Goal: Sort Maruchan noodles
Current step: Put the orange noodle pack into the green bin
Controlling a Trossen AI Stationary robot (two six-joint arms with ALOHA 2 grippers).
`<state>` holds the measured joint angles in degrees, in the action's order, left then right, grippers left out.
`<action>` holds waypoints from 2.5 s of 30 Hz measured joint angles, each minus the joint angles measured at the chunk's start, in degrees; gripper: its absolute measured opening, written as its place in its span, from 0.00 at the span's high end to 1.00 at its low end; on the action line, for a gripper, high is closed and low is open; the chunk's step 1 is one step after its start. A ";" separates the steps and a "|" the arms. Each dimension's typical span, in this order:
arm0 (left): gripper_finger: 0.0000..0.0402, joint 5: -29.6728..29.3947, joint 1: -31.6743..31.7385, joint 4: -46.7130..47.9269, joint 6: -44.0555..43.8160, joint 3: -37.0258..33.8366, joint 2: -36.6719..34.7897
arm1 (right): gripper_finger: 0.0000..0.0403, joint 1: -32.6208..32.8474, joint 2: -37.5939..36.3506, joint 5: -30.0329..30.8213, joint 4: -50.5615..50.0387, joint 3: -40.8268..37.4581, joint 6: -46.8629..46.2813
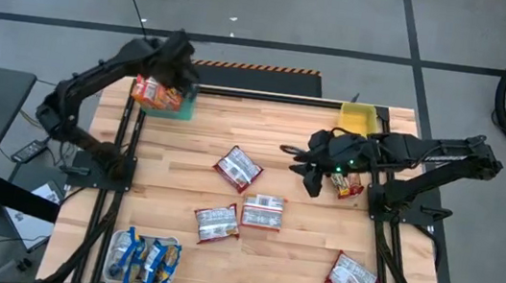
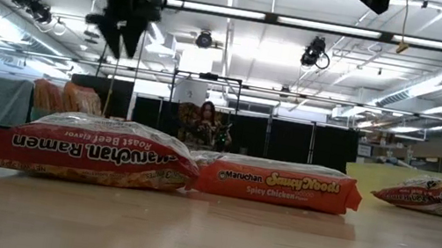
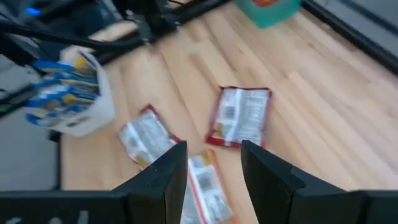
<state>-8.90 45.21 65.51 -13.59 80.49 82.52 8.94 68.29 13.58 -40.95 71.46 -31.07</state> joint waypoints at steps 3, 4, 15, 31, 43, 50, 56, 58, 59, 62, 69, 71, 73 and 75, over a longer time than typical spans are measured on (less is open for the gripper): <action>0.48 2.70 -10.31 -0.18 2.27 -0.96 -5.41 | 0.61 1.31 -0.04 3.31 -0.66 -0.84 0.08; 0.48 3.95 -14.23 -1.02 2.30 -1.62 -7.08 | 0.61 1.83 -0.04 4.10 -0.65 -1.41 0.13; 0.48 9.67 -54.26 -16.06 -5.47 -11.77 -13.04 | 0.61 14.72 10.15 5.60 1.64 -5.82 -4.74; 0.48 1.86 -80.11 -25.53 -38.03 -12.94 -9.79 | 0.47 19.81 34.37 9.82 -6.38 -7.34 15.49; 0.48 -16.36 -86.15 -18.22 -41.44 -13.42 -8.57 | 0.50 14.77 40.02 18.07 14.21 -0.11 16.74; 0.48 -16.75 -75.49 -25.67 -29.53 -13.40 -4.24 | 0.50 11.11 32.56 18.78 12.08 3.95 16.11; 0.47 -11.41 -65.54 -37.29 -20.98 -13.40 6.44 | 0.50 14.09 23.65 19.41 0.64 3.98 4.10; 0.46 -10.71 -63.27 -37.60 -23.27 -13.39 10.02 | 0.50 16.29 20.80 19.41 -3.77 3.98 -3.02; 0.44 -10.35 -62.20 -37.35 -26.33 -13.20 11.70 | 0.50 17.52 19.55 19.37 -5.96 3.98 -6.55; 0.39 -7.00 -59.30 -36.42 -33.15 -11.67 15.69 | 0.50 21.05 16.73 19.43 -10.25 3.98 -15.88; 0.35 -7.45 -59.19 -20.18 -46.89 3.26 26.64 | 0.50 25.11 15.78 19.68 -13.44 3.96 -22.06; 0.36 -9.07 -59.84 -16.43 -48.85 7.36 30.76 | 0.50 25.30 16.41 19.26 -13.67 3.96 -21.00; 0.37 -11.66 -60.41 -14.05 -50.97 10.24 34.31 | 0.50 25.28 17.02 18.07 -13.83 3.96 -19.93; 0.38 -13.83 -60.50 -11.11 -53.35 12.65 37.34 | 0.50 25.28 17.58 16.64 -14.12 3.96 -19.20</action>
<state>-22.73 -15.28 54.40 -66.94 93.14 119.86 34.22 85.88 30.22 -55.07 75.42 -50.27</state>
